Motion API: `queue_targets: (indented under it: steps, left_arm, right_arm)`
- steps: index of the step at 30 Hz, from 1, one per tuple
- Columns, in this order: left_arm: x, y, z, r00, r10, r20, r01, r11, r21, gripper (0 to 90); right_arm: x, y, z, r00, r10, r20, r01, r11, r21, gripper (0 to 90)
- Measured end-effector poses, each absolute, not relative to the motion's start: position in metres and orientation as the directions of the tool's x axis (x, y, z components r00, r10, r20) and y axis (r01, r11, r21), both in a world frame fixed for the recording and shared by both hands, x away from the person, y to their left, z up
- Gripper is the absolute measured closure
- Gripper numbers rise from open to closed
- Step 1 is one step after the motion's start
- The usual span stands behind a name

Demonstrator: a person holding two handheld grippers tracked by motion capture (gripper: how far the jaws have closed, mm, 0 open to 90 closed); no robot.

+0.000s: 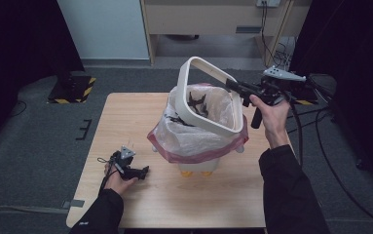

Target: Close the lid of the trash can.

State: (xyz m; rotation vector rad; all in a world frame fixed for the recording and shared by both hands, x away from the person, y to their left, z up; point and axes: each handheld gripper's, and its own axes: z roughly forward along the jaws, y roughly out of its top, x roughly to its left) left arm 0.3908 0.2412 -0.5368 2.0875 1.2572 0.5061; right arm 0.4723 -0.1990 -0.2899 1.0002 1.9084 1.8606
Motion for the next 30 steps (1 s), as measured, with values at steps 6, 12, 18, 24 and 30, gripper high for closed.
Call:
queue_targets:
  steps: [6, 12, 18, 24, 30]
  left_arm:
    - [0.391, 0.241, -0.537, 0.468, 0.884, 0.000, 0.637, -0.336, 0.694, 0.0]
    - [0.391, 0.241, -0.537, 0.469, 0.883, -0.001, 0.637, -0.337, 0.693, 0.0]
    - [0.391, 0.241, -0.537, 0.469, 0.883, -0.001, 0.637, -0.337, 0.693, 0.0]
    - [0.391, 0.241, -0.537, 0.472, 0.882, -0.001, 0.636, -0.340, 0.693, 0.0]
    - [0.392, 0.241, -0.534, 0.488, 0.873, -0.006, 0.640, -0.354, 0.682, 3.4]
  right_arm:
    - [0.475, -0.192, -0.294, -0.708, 0.663, 0.245, 0.282, -0.054, 0.958, 77.8]
    - [0.477, -0.187, -0.298, -0.698, 0.681, 0.222, 0.286, -0.020, 0.958, 77.1]
    - [0.478, -0.181, -0.303, -0.696, 0.692, 0.190, 0.280, 0.018, 0.960, 76.2]
    - [0.477, -0.181, -0.304, -0.696, 0.693, 0.186, 0.276, 0.020, 0.961, 74.8]
    - [0.476, -0.183, -0.303, -0.705, 0.686, 0.180, 0.271, 0.026, 0.962, 68.0]
